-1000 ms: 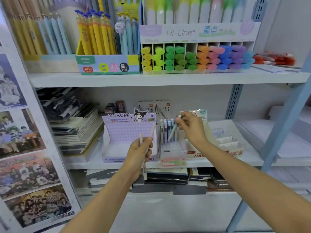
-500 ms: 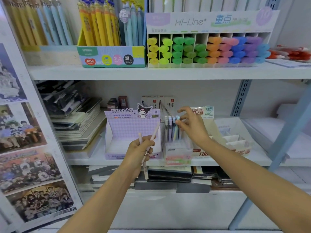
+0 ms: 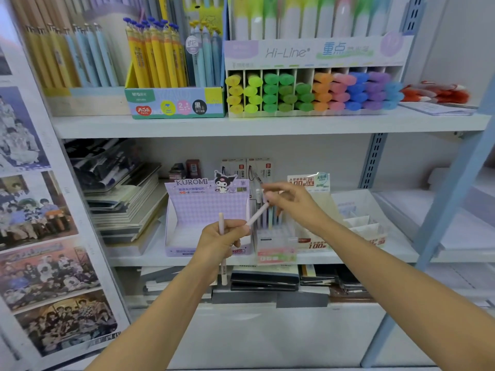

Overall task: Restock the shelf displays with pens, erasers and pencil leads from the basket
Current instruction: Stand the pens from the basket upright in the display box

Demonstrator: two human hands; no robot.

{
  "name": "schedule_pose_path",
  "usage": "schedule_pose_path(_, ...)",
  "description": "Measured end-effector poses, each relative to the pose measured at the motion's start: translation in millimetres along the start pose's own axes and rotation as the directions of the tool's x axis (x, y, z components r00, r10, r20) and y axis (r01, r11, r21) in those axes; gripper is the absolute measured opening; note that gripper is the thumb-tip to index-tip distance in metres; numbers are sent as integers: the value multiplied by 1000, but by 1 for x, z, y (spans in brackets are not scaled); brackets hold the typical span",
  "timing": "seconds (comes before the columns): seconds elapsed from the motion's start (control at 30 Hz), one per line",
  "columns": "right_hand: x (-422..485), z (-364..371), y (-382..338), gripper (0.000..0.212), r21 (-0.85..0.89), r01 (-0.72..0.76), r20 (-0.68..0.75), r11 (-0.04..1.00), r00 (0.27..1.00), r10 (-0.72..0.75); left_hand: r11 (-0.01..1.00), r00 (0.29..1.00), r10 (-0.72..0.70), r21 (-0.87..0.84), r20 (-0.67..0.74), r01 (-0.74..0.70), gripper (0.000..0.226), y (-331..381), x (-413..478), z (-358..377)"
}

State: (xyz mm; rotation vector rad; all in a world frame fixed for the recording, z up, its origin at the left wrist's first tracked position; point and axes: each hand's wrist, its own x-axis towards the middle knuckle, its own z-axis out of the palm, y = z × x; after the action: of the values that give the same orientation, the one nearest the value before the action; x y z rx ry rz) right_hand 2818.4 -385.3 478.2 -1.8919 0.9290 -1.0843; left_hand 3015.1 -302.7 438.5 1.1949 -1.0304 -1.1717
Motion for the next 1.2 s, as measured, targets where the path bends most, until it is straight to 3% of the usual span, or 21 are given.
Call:
schedule_pose_path(0.1, -15, -3, -9, 19, 85, -49, 143, 995, 989, 37, 1000, 1000, 5, -24, 18, -5, 22, 7, -6, 6)
schedule_pose_path(0.2, -29, -10, -12, 16, 174, -58, 77, 983, 996, 45, 977, 998, 9, -212, 69, 6, 44, 14, -11, 10)
schedule_pose_path(0.27, -38, -14, -14, 13, 233, -68, 56, 970, 997, 56, 959, 997, 26, -285, 71, -4, 42, 18, -13, 13)
schedule_pose_path(0.43, -60, -15, -15, 12, 256, -131, 158, 958, 983, 92, 967, 998, 41, -251, -49, -52, 22, 22, -20, 27)
schedule_pose_path(0.57, -67, -15, -23, 10, 192, -194, 272, 962, 952, 137, 986, 991, 116, -112, -63, -122, 17, 25, -27, 35)
schedule_pose_path(0.73, -58, -7, -42, 27, 147, -32, 53, 989, 998, 24, 984, 987, 160, 73, 29, -161, 9, 26, -33, 46)
schedule_pose_path(0.87, -48, 0, -46, 25, 44, -10, 66, 999, 998, 7, 980, 985, 135, 135, 109, -149, 15, 24, -31, 51)
schedule_pose_path(0.97, -44, -5, -43, 17, 46, 0, 10, 999, 1000, 0, 990, 991, 96, 97, 96, -106, 16, 24, -27, 50)
schedule_pose_path(1.1, -29, -24, -35, 9, 120, 46, -275, 992, 961, -11, 998, 998, -48, -47, 33, 50, 17, 22, -15, 47)
schedule_pose_path(1.2, -18, -33, -20, 6, 75, 46, -397, 996, 918, -13, 1000, 999, -1, -24, 47, 2, 27, 18, -12, 41)
